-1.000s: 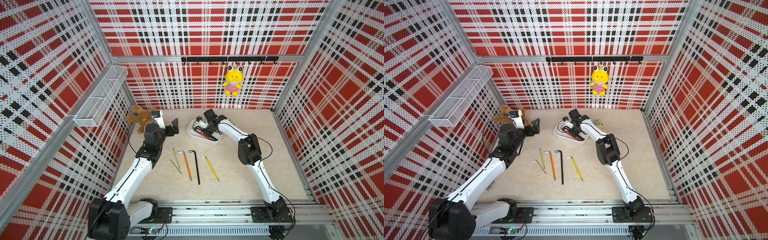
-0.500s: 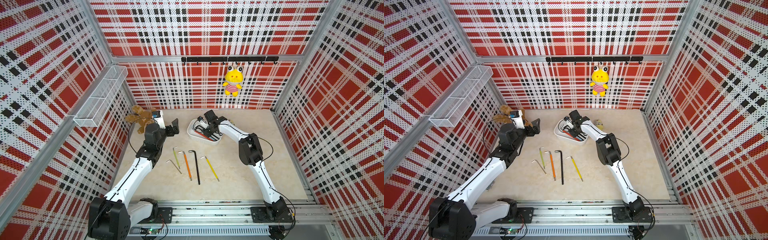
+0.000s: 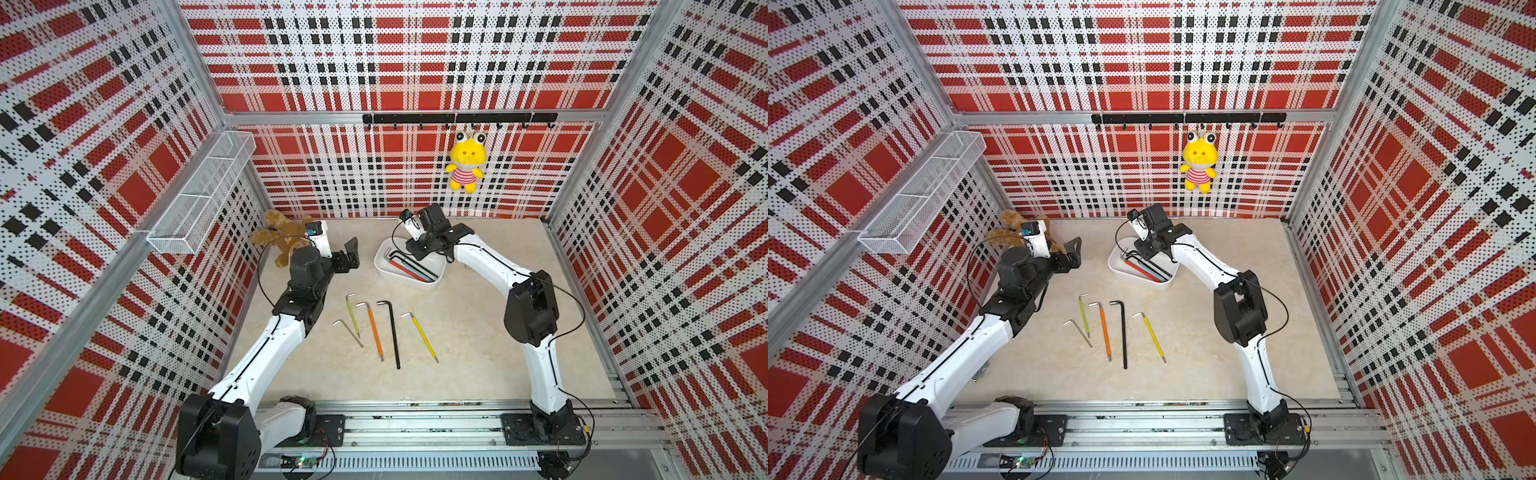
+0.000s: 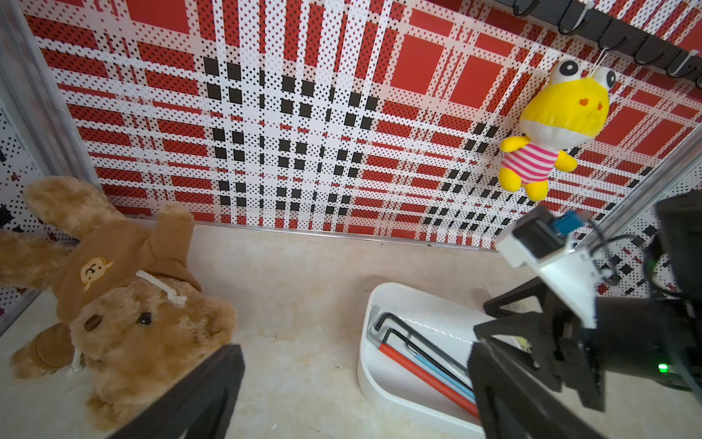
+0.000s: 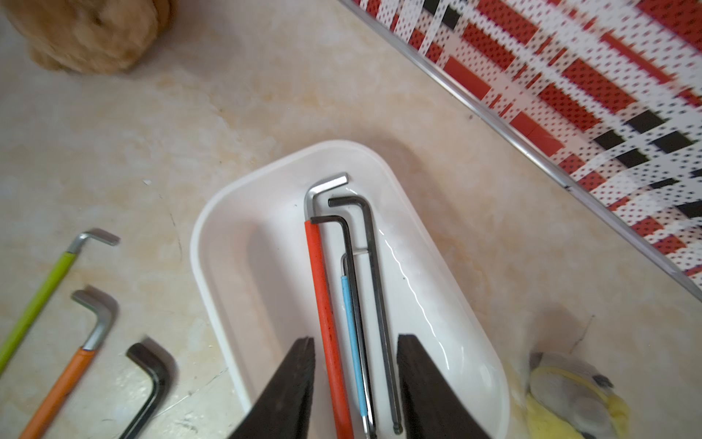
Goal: Put the hex key on the desktop into the storage box
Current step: Pick up the Allen key from the center of the board.
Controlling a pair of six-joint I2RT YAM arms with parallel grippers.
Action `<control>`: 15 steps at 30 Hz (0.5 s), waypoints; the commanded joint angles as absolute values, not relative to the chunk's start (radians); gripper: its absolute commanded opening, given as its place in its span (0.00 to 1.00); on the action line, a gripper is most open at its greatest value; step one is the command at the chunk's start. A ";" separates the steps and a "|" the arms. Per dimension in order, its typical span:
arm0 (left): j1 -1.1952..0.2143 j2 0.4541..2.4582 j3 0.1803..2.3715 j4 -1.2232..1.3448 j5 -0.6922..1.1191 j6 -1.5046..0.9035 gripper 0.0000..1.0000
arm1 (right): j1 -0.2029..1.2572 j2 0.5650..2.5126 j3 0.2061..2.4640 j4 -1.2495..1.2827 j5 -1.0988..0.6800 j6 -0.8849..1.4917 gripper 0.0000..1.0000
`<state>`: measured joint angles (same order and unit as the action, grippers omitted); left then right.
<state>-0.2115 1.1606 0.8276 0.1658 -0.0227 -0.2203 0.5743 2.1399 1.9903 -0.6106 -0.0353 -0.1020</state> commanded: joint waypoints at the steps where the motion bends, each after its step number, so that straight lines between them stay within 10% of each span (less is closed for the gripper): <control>1: -0.219 1.162 0.827 0.192 -0.014 -0.219 0.99 | 0.598 2.030 1.932 -0.629 0.028 -0.014 0.41; 15: -0.230 1.167 0.827 0.195 -0.015 -0.221 0.99 | 0.846 1.690 1.314 -0.588 0.179 0.208 0.46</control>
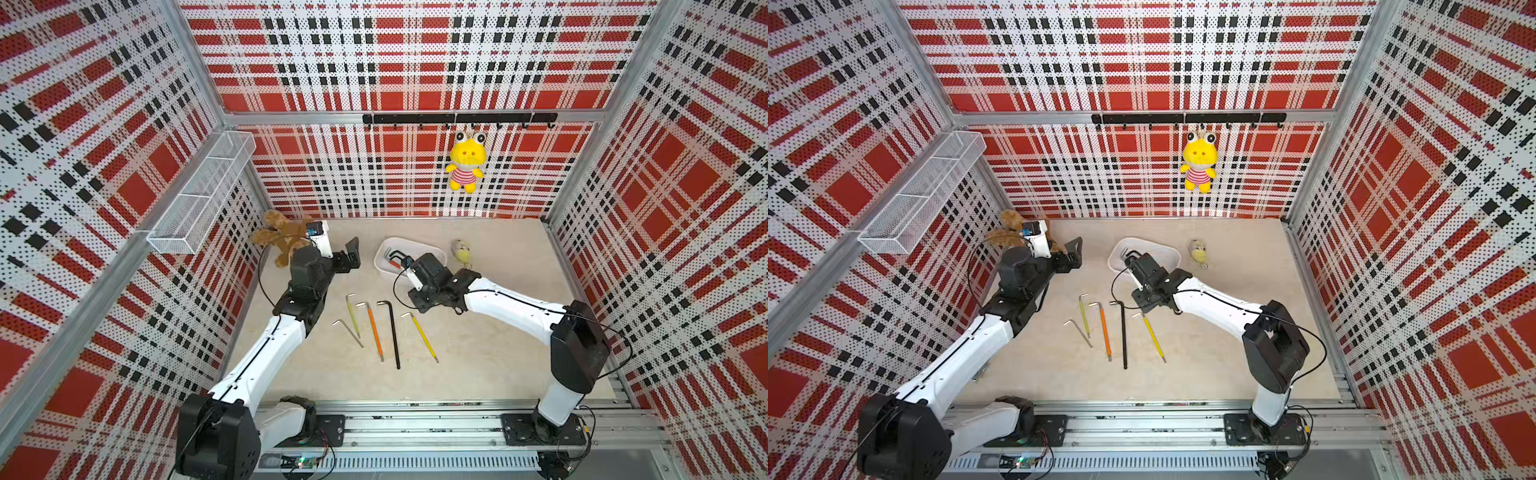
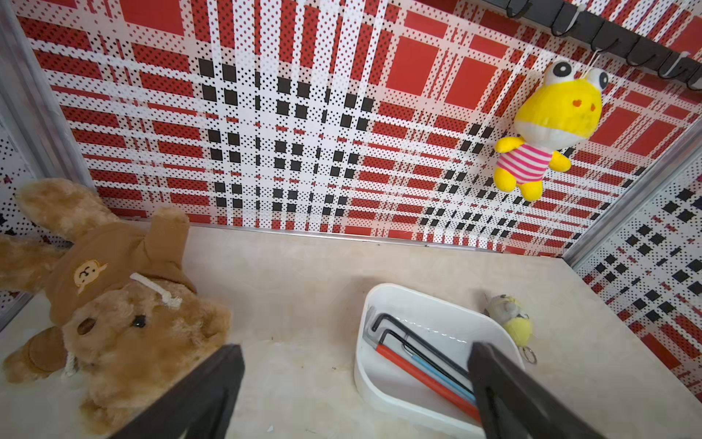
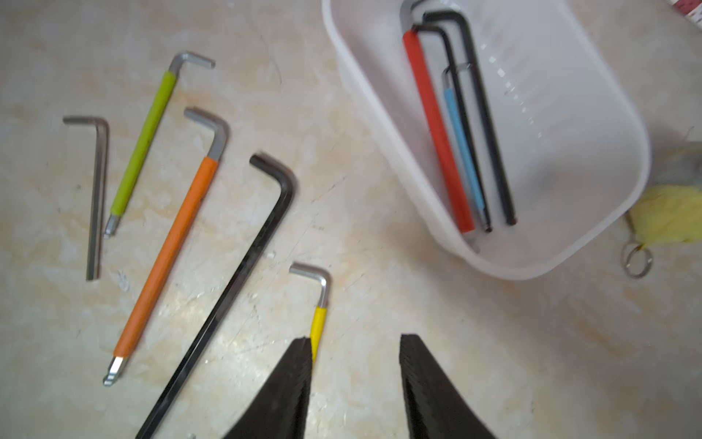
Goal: Put the hex key on the desktop into the storage box
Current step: Pick up the Allen key from the center of the board.
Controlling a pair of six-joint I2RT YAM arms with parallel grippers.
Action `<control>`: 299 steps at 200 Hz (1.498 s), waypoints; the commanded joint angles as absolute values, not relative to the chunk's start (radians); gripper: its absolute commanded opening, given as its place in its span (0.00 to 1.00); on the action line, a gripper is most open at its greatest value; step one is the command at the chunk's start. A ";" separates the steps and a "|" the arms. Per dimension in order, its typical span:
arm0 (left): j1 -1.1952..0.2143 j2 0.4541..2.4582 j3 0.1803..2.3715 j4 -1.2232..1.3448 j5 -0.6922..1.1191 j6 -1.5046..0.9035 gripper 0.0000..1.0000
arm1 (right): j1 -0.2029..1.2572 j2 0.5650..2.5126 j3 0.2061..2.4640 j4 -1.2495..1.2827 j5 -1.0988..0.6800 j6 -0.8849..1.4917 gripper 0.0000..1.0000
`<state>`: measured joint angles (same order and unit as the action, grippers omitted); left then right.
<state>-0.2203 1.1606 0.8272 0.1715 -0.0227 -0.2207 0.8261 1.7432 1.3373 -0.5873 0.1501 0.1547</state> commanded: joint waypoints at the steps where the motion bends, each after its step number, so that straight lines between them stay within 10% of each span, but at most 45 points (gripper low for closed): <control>1: -0.232 1.167 0.825 0.194 -0.015 -0.221 0.99 | 0.858 1.695 1.309 -0.666 0.157 0.340 0.48; 299: -0.240 1.166 0.833 0.189 -0.034 -0.210 0.99 | 0.922 2.002 1.362 -0.850 0.048 0.579 0.37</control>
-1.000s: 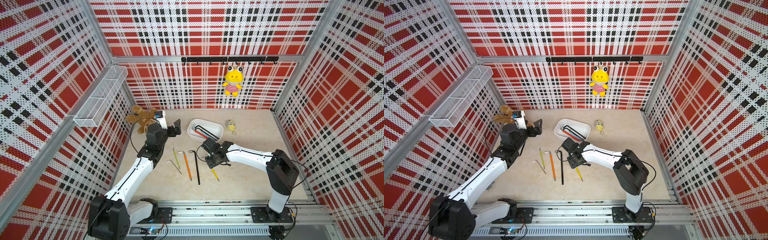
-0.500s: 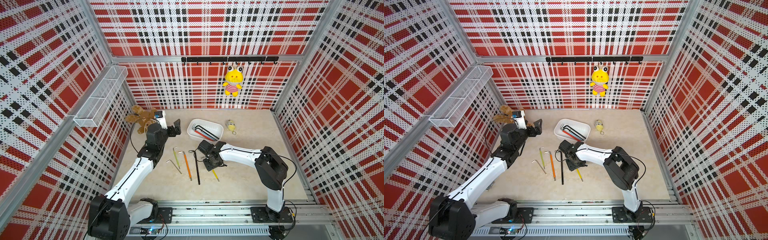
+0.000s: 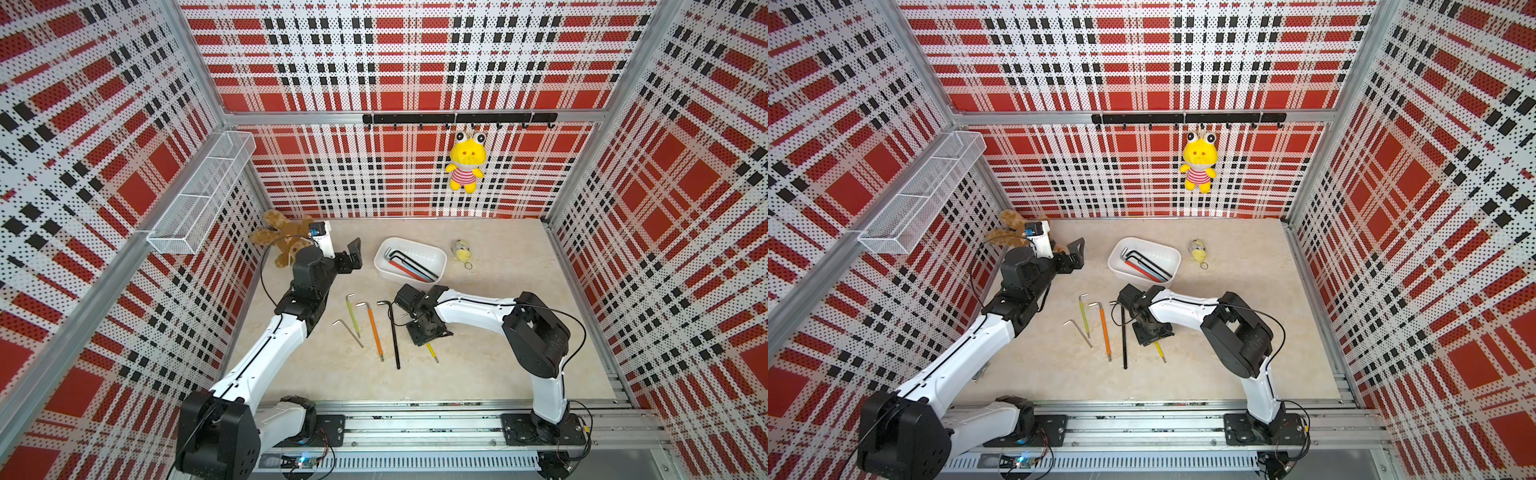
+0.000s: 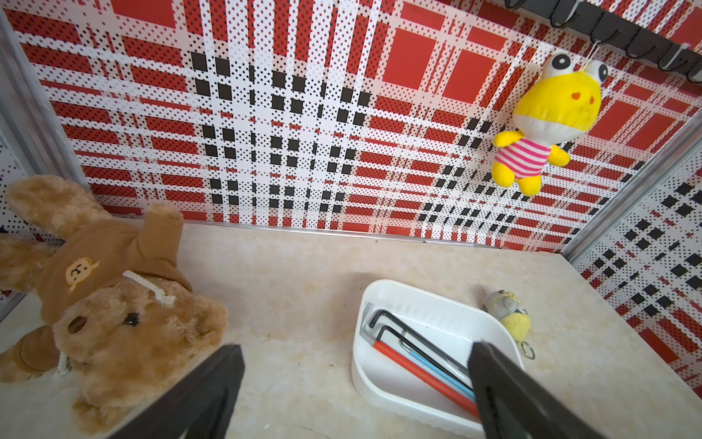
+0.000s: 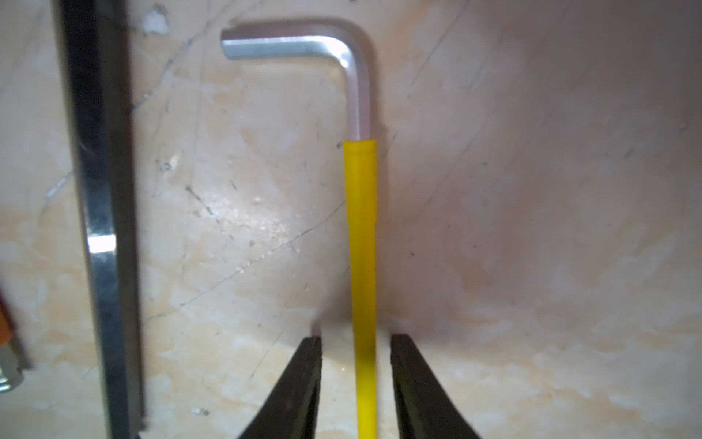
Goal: Put the hex key on the desktop into the storage box
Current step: Pick up the Allen key from the center of the board.
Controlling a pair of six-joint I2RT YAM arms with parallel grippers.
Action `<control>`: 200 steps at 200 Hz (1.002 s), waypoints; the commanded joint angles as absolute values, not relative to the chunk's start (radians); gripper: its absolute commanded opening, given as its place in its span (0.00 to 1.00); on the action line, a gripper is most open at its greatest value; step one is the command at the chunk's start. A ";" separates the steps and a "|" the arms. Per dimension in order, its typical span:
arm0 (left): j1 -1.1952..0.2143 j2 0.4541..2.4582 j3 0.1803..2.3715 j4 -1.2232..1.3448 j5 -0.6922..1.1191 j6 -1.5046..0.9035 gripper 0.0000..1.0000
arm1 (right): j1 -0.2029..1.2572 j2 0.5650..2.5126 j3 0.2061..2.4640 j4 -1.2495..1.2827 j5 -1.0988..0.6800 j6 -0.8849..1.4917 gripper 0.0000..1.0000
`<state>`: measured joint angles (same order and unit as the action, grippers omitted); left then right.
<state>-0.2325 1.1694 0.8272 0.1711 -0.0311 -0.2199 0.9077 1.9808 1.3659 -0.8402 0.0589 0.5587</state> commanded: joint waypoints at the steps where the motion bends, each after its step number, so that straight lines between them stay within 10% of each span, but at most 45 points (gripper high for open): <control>1: -0.239 1.166 0.833 0.189 -0.034 -0.210 0.99 | 0.922 2.002 1.362 -0.851 0.048 0.580 0.37; 81: -0.239 1.157 0.827 0.189 -0.033 -0.210 0.99 | 0.925 2.019 1.355 -0.869 0.043 0.591 0.00; 200: -0.240 1.139 0.828 0.178 -0.047 -0.207 0.99 | 0.893 1.901 1.457 -0.895 0.049 0.399 0.00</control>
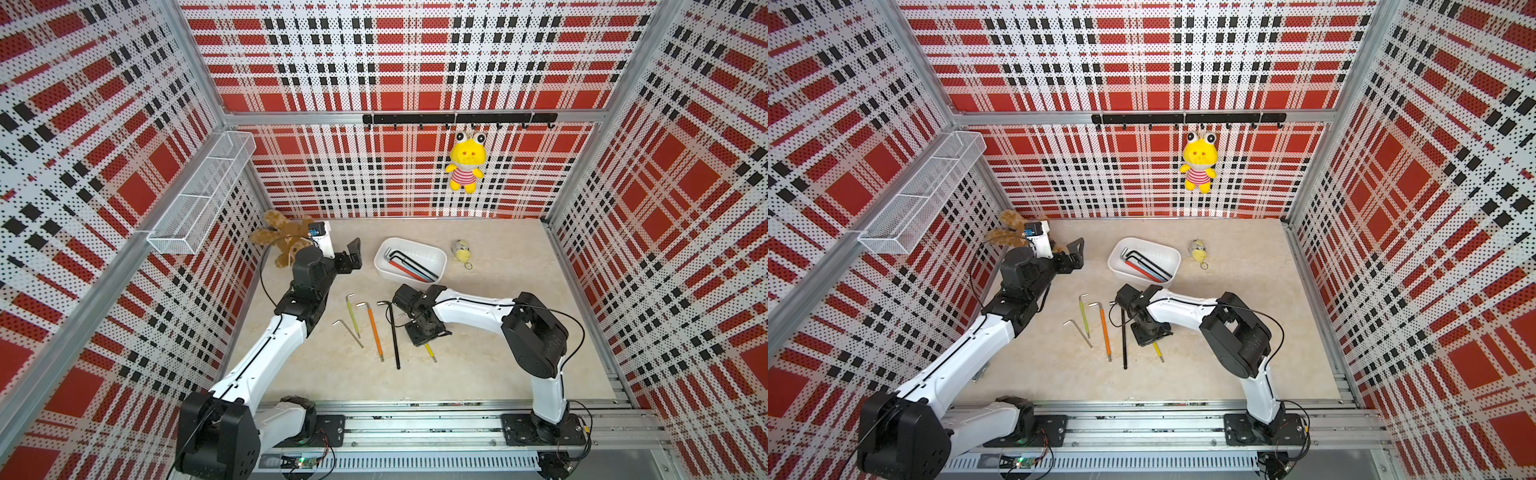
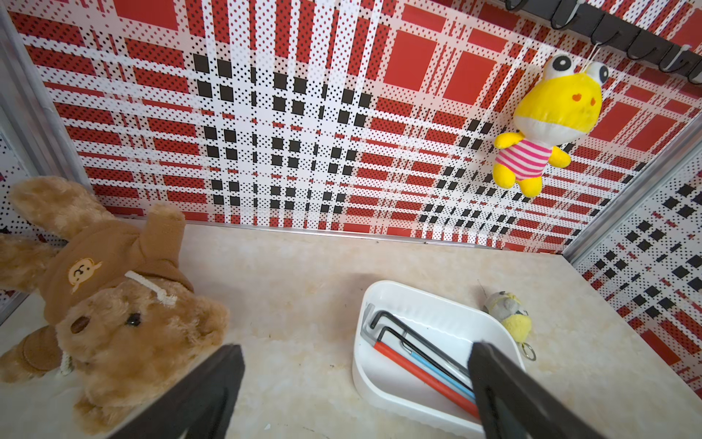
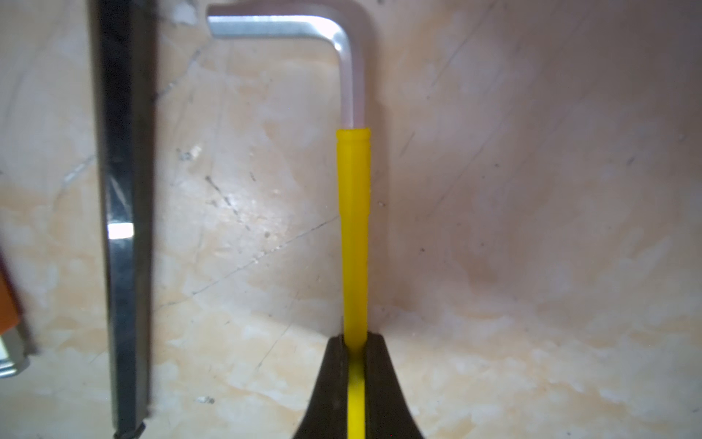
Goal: Put the hex key on the desktop into the storage box
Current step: Pick up the Allen key from the center of the board, then place the Allen key in the storage box.
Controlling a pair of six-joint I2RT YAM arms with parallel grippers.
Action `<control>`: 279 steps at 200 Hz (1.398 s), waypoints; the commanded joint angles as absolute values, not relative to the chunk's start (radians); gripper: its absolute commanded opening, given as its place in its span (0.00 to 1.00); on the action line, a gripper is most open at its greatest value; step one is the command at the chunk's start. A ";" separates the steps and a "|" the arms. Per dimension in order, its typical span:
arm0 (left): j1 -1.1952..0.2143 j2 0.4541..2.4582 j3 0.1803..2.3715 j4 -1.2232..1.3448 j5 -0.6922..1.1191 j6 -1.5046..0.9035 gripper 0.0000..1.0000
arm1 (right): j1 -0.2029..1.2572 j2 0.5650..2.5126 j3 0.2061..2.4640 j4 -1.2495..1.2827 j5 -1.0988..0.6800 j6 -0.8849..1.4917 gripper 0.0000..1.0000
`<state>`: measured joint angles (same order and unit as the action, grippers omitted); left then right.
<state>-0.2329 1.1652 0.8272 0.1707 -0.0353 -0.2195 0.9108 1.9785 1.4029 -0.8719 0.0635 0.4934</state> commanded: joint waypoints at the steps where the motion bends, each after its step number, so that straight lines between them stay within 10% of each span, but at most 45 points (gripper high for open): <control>1: -0.240 1.139 0.828 0.178 -0.047 -0.206 0.99 | 0.891 1.899 1.459 -0.897 0.049 0.396 0.00; 97: -0.239 1.131 0.830 0.172 -0.063 -0.202 0.99 | 0.698 1.759 1.667 -0.886 0.022 -0.013 0.00; 279: -0.235 1.133 0.851 0.153 -0.071 -0.190 0.99 | 0.532 2.379 2.227 -0.874 -0.103 -0.243 0.00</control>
<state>-0.2325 1.1397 0.8272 0.1612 -0.0822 -0.2035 0.5579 2.3188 2.1796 -0.8593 -0.0677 -0.2497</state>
